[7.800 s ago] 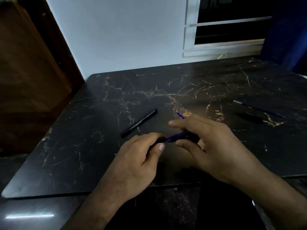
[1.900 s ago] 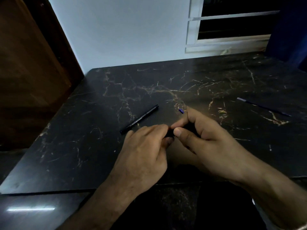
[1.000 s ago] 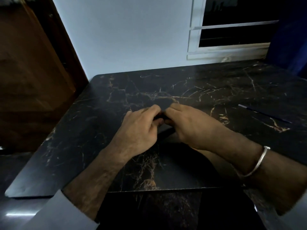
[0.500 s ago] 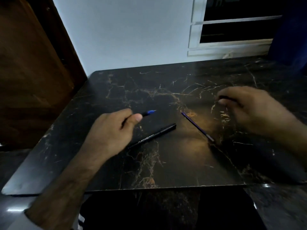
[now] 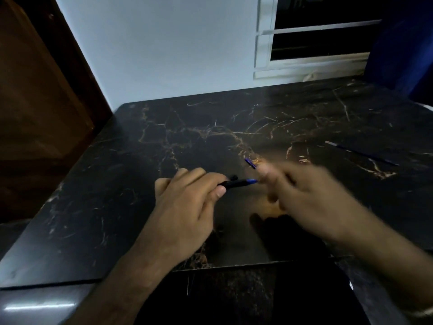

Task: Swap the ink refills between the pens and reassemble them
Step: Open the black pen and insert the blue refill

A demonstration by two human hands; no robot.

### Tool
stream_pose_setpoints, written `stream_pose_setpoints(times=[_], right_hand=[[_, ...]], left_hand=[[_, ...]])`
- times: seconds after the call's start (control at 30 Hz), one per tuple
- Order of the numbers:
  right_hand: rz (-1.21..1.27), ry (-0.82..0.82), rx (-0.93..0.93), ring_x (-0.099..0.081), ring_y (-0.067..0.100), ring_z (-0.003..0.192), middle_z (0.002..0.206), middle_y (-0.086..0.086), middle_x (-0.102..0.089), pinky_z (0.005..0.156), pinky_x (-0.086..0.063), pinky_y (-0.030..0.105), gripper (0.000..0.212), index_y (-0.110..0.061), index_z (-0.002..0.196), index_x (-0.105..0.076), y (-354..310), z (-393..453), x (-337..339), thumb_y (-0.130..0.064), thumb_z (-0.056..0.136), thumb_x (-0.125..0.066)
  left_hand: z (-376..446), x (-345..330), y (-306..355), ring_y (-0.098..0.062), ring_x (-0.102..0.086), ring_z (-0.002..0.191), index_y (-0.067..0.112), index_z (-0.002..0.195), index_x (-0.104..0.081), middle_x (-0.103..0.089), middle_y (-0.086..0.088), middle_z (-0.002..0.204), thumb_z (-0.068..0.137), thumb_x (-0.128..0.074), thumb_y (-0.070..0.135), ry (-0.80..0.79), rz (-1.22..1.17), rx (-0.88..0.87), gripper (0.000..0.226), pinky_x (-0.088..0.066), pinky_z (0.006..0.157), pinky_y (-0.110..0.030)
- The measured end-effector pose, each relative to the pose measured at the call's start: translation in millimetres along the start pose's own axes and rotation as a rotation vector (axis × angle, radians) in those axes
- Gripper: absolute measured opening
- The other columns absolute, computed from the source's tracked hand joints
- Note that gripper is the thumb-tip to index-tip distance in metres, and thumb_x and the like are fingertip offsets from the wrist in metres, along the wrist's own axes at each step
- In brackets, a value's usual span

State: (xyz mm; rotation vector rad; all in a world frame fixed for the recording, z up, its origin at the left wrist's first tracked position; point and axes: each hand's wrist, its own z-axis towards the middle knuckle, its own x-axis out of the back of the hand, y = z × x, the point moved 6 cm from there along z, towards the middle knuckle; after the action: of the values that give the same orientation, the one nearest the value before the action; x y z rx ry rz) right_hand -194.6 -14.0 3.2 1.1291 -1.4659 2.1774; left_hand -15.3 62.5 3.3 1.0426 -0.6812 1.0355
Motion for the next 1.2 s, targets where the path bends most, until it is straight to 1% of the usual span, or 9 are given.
stream_pose_setpoints(times=[0.3,0.43,0.67,0.8,0.87,0.93,1.03,1.1,1.2], right_hand=[[0.862,-0.304,-0.321,-0.045,0.009,0.037,0.053,0.003,-0.058,0.032,-0.032,0.019,0.051,-0.012,0.071,-0.073,-14,-28,-51,-0.061,0.081,-0.061],[0.728,-0.266,-0.228,-0.046,0.007,0.036,0.050,-0.003,-0.058,0.033,-0.033,0.019,0.041,-0.012,0.069,-0.070,-10,-21,-50,-0.046,0.089,-0.064],[0.232,-0.021,0.420,-0.067,0.012,0.078,0.080,-0.003,-0.069,0.068,-0.052,0.031,0.002,-0.010,0.088,-0.069,-25,-21,-30,-0.010,0.088,-0.071],[0.305,-0.065,0.244,-0.066,0.008,0.096,0.101,-0.014,-0.065,0.079,-0.054,0.024,0.039,-0.029,0.110,-0.059,-16,-19,-36,-0.045,0.078,-0.074],[0.509,-0.141,-0.001,-0.073,0.011,0.071,0.084,-0.007,-0.073,0.063,-0.059,0.032,0.037,-0.033,0.097,-0.063,-7,-16,-44,-0.066,0.078,-0.062],[0.508,-0.108,-0.003,-0.068,0.014,0.049,0.064,0.001,-0.071,0.046,-0.053,0.032,0.031,-0.028,0.079,-0.067,-9,-14,-43,-0.056,0.089,-0.058],[0.592,-0.079,0.196,-0.069,0.013,0.084,0.097,0.001,-0.068,0.071,-0.058,0.029,0.021,-0.026,0.094,-0.066,-16,-16,-35,-0.007,0.087,-0.069],[0.677,-0.143,0.128,-0.067,0.013,0.098,0.114,-0.002,-0.061,0.081,-0.059,0.033,0.036,-0.032,0.111,-0.060,-13,-16,-37,-0.019,0.081,-0.076],[0.773,-0.245,-0.089,-0.067,0.013,0.058,0.075,0.000,-0.071,0.048,-0.056,0.029,0.025,-0.026,0.092,-0.069,-10,-15,-49,-0.050,0.084,-0.068]], left_hand=[[-16,0,11,-0.001,-0.047,0.077,0.034,0.107,-0.066,-0.047,0.023,0.076,0.095,-0.038,0.036,-0.009,0.021,-0.052,0.030,-0.028,0.078,-0.031],[-18,-2,12,-0.002,-0.049,0.078,0.032,0.109,-0.067,-0.051,0.021,0.079,0.095,-0.038,0.036,-0.034,0.044,-0.074,0.032,-0.031,0.079,-0.033],[-14,-9,7,-0.009,-0.057,0.071,0.031,0.095,-0.067,-0.057,0.010,0.073,0.101,-0.038,0.041,-0.202,-0.197,-0.047,0.031,-0.033,0.071,-0.026],[-12,-4,6,-0.002,-0.055,0.081,0.037,0.100,-0.064,-0.059,0.015,0.076,0.095,-0.041,0.031,-0.141,-0.095,-0.038,0.024,-0.033,0.082,-0.028],[-11,-2,8,-0.001,-0.053,0.082,0.038,0.102,-0.064,-0.057,0.018,0.075,0.093,-0.040,0.032,-0.125,-0.064,-0.035,0.026,-0.032,0.082,-0.032],[-12,-2,9,-0.001,-0.053,0.080,0.038,0.104,-0.064,-0.054,0.018,0.073,0.094,-0.033,0.043,-0.130,-0.039,-0.043,0.033,-0.033,0.083,-0.033],[-12,0,5,0.000,-0.053,0.080,0.039,0.105,-0.065,-0.053,0.020,0.072,0.095,-0.033,0.044,-0.125,-0.051,-0.021,0.033,-0.032,0.083,-0.031],[-11,2,2,0.001,-0.053,0.082,0.040,0.105,-0.064,-0.054,0.020,0.074,0.095,-0.036,0.040,-0.116,-0.052,-0.008,0.030,-0.031,0.081,-0.030],[-11,1,5,0.000,-0.053,0.081,0.039,0.102,-0.063,-0.054,0.018,0.073,0.095,-0.036,0.041,-0.120,-0.040,-0.024,0.029,-0.031,0.081,-0.029]])
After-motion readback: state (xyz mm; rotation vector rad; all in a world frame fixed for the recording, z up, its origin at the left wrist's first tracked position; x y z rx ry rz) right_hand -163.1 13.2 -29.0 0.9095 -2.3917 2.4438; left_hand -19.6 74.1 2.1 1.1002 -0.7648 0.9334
